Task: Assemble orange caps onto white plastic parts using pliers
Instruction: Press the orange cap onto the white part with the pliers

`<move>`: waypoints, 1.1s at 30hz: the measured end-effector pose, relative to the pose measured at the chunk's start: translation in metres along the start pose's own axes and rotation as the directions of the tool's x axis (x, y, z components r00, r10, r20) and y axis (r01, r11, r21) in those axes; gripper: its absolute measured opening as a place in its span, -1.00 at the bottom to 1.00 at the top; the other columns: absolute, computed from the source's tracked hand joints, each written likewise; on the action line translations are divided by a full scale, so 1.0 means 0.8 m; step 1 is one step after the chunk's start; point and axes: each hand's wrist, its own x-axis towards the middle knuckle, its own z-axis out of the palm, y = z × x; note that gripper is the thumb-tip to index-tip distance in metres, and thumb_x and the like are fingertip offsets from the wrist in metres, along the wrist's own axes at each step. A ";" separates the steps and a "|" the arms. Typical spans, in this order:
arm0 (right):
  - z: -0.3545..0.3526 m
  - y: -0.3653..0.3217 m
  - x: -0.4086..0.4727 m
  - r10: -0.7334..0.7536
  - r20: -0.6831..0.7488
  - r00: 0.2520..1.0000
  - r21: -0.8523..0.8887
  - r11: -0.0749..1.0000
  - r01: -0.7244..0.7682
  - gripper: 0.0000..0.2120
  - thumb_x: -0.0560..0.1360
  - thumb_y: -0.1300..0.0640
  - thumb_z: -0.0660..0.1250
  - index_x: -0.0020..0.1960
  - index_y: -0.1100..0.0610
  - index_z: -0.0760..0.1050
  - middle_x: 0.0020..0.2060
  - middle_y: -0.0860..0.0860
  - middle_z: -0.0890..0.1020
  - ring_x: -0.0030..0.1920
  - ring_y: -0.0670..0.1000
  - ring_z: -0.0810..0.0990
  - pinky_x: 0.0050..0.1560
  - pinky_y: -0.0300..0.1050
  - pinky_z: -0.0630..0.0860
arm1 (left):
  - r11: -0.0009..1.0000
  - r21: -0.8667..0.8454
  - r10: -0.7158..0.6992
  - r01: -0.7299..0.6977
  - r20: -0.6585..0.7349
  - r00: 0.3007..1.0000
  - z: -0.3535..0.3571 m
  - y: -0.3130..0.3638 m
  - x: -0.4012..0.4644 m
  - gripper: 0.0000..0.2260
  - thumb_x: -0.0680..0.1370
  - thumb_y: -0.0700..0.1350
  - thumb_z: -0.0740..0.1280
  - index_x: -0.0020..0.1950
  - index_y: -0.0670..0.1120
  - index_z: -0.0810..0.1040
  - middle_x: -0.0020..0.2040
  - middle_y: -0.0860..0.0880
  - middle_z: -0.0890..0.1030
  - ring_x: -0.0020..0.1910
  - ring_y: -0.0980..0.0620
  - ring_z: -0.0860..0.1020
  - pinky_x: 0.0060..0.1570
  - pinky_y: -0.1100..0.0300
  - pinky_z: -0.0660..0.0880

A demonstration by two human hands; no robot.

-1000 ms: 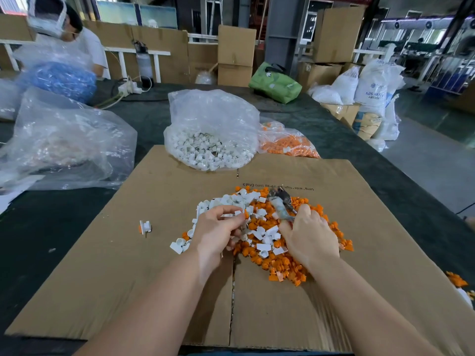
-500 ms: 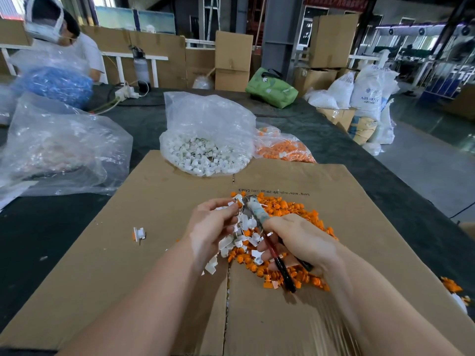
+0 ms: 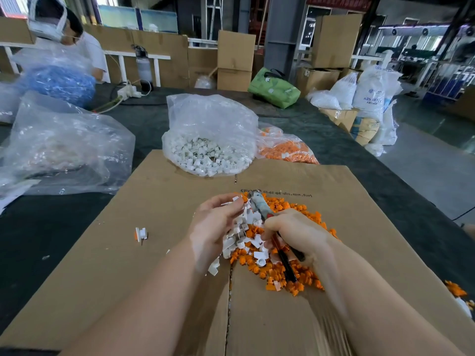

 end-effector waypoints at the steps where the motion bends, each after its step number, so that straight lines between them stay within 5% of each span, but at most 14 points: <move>1: 0.001 0.000 0.002 -0.002 -0.016 1.000 0.011 1.000 0.002 -0.85 0.33 0.38 0.20 -0.23 0.17 0.30 -0.29 0.16 0.35 -0.34 0.09 0.34 -0.35 -0.09 0.34 | 1.000 0.024 0.016 -0.016 0.009 1.000 0.001 -0.001 -0.001 -0.89 0.46 -0.21 0.43 -0.02 -0.11 0.61 -0.18 -0.07 0.63 -0.21 0.08 0.56 -0.25 0.25 0.41; 4: 0.004 0.001 0.006 -0.005 -0.051 0.999 0.022 1.000 0.006 -0.85 0.33 0.36 0.22 -0.20 0.16 0.30 -0.26 0.16 0.34 -0.25 0.11 0.34 -0.24 -0.01 0.31 | 0.996 0.077 0.031 -0.035 0.064 0.997 0.004 -0.006 -0.007 -0.86 0.44 -0.19 0.44 -0.01 -0.11 0.60 -0.14 -0.09 0.60 -0.13 0.05 0.55 -0.19 0.19 0.32; 8: 0.006 0.000 0.005 -0.012 -0.018 1.000 0.024 1.000 0.012 -0.90 0.34 0.32 0.24 -0.21 0.18 0.35 -0.28 0.14 0.36 -0.25 0.10 0.33 -0.28 -0.03 0.31 | 0.982 0.165 0.077 -0.089 0.073 0.994 0.009 -0.012 -0.007 -0.90 0.44 -0.25 0.45 -0.07 -0.13 0.60 -0.25 -0.10 0.61 -0.23 0.03 0.58 -0.18 0.18 0.45; 11: 0.003 0.000 0.004 -0.012 0.012 1.000 0.097 0.995 0.011 -0.87 0.34 0.35 0.23 -0.20 0.16 0.34 -0.31 0.14 0.36 -0.27 0.09 0.33 -0.33 -0.09 0.32 | 0.978 0.196 0.077 -0.075 -0.003 0.997 0.005 -0.015 -0.001 -0.89 0.45 -0.28 0.44 -0.07 -0.16 0.58 -0.12 -0.24 0.64 -0.11 -0.11 0.63 -0.08 0.10 0.53; 14: -0.003 0.005 0.004 -0.014 0.035 0.999 0.158 0.987 0.008 -0.83 0.34 0.38 0.21 -0.23 0.15 0.30 -0.31 0.15 0.34 -0.27 0.10 0.32 -0.29 -0.03 0.30 | 0.970 0.231 0.096 -0.082 -0.049 0.994 0.000 -0.013 0.001 -0.89 0.45 -0.24 0.45 -0.05 -0.13 0.59 -0.13 -0.18 0.60 -0.26 0.03 0.57 -0.44 0.40 0.43; 18: -0.011 0.015 0.003 -0.005 0.080 0.997 0.130 0.992 -0.006 -0.88 0.33 0.38 0.25 -0.17 0.22 0.39 -0.41 0.13 0.43 -0.31 0.09 0.41 -0.26 0.00 0.39 | 0.951 0.287 0.139 -0.113 -0.071 0.988 0.000 -0.004 0.006 -0.86 0.44 -0.14 0.47 -0.02 -0.05 0.61 -0.20 -0.03 0.60 -0.34 0.18 0.52 -0.44 0.40 0.40; 24: -0.010 0.015 -0.007 -0.030 0.119 0.992 0.094 0.995 0.019 -0.69 0.27 0.27 0.30 0.01 0.23 0.50 -0.20 0.18 0.57 -0.25 0.03 0.55 -0.11 0.05 0.53 | 0.988 0.155 0.021 -0.011 -0.063 0.998 -0.001 0.003 0.013 -0.93 0.46 -0.21 0.44 -0.12 -0.07 0.59 -0.25 -0.01 0.61 -0.34 0.10 0.53 -0.29 0.26 0.47; 27: -0.010 0.018 -0.008 -0.039 0.128 0.991 0.056 0.998 0.032 -0.55 0.31 0.27 0.29 0.21 0.22 0.45 -0.13 0.19 0.57 -0.18 0.05 0.56 -0.02 0.11 0.54 | 0.993 0.116 -0.006 0.013 -0.065 0.998 -0.002 0.003 0.015 -0.93 0.47 -0.27 0.42 -0.13 -0.13 0.58 -0.30 -0.05 0.60 -0.44 0.13 0.54 -0.40 0.30 0.49; 33: -0.002 0.017 -0.009 -0.020 0.143 0.989 0.089 0.996 0.008 -0.45 0.38 0.33 0.25 0.36 0.16 0.30 -0.04 0.20 0.55 -0.25 0.00 0.56 -0.24 -0.06 0.54 | 0.998 0.056 -0.001 0.006 -0.082 0.997 0.001 0.005 0.015 -0.93 0.48 -0.34 0.38 -0.13 -0.19 0.55 -0.34 -0.09 0.57 -0.51 0.14 0.52 -0.44 0.35 0.50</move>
